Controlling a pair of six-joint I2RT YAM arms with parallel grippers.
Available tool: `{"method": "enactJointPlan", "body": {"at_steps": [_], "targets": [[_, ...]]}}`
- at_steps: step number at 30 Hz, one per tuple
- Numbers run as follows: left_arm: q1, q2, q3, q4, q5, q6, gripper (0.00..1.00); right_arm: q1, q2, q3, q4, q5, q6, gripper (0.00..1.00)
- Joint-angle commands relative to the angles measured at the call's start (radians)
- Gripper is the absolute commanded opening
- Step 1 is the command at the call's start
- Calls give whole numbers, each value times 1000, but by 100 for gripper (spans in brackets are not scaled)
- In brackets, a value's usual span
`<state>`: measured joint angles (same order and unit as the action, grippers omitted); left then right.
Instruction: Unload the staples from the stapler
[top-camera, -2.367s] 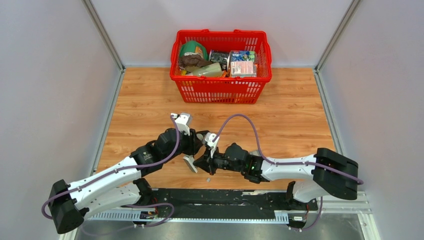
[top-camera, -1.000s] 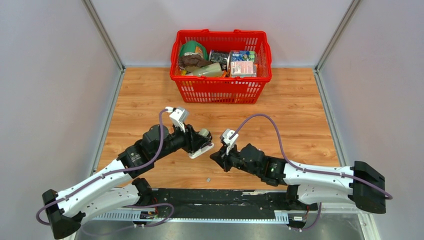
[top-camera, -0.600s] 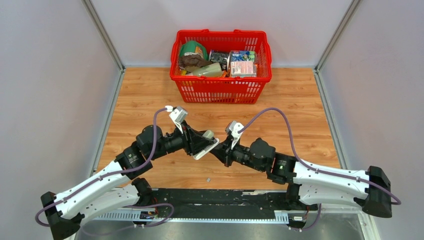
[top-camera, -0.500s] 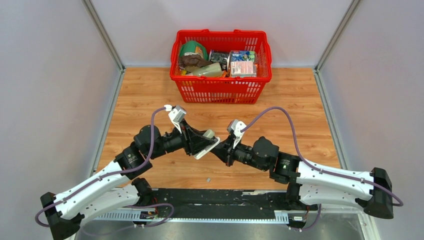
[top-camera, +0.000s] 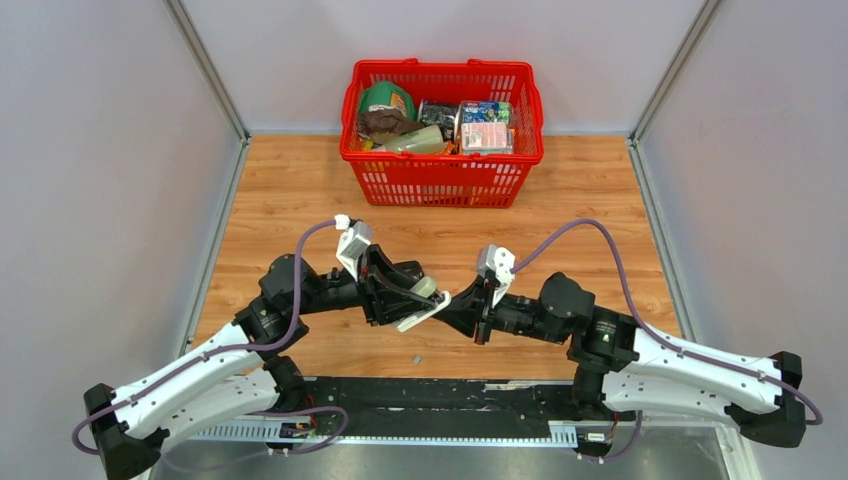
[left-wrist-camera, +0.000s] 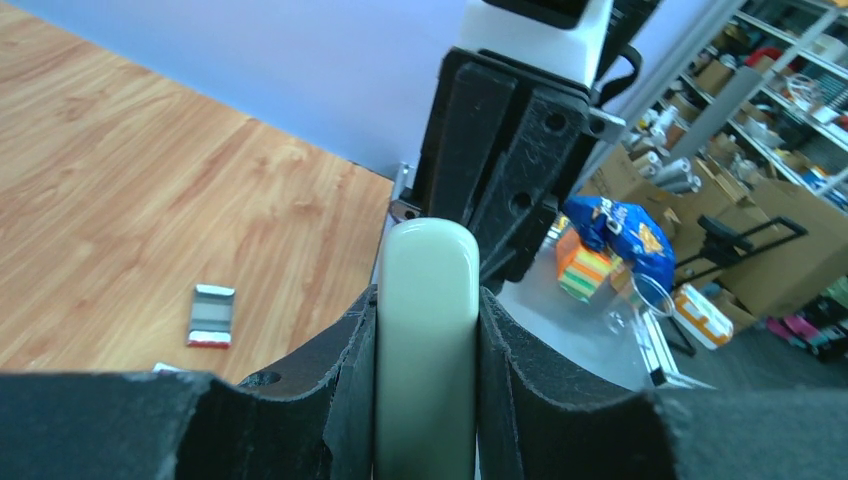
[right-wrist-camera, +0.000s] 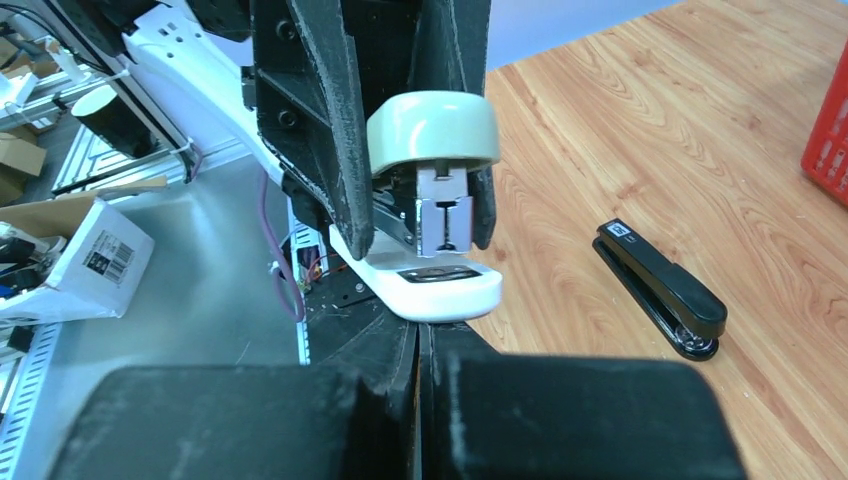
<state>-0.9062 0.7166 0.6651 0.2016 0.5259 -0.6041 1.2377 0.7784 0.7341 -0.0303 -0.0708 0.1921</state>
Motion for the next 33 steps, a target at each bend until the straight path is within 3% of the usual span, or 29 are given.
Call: {"method": "enactJointPlan", "body": {"at_steps": [1,33], "targets": [[-7,-3,-33,116,181,-25,0,-3,-60,56,50,2,-17,0],[-7,-13,-111,219,169,-25,0,-3,-108,123,122,-124,41,0]]}}
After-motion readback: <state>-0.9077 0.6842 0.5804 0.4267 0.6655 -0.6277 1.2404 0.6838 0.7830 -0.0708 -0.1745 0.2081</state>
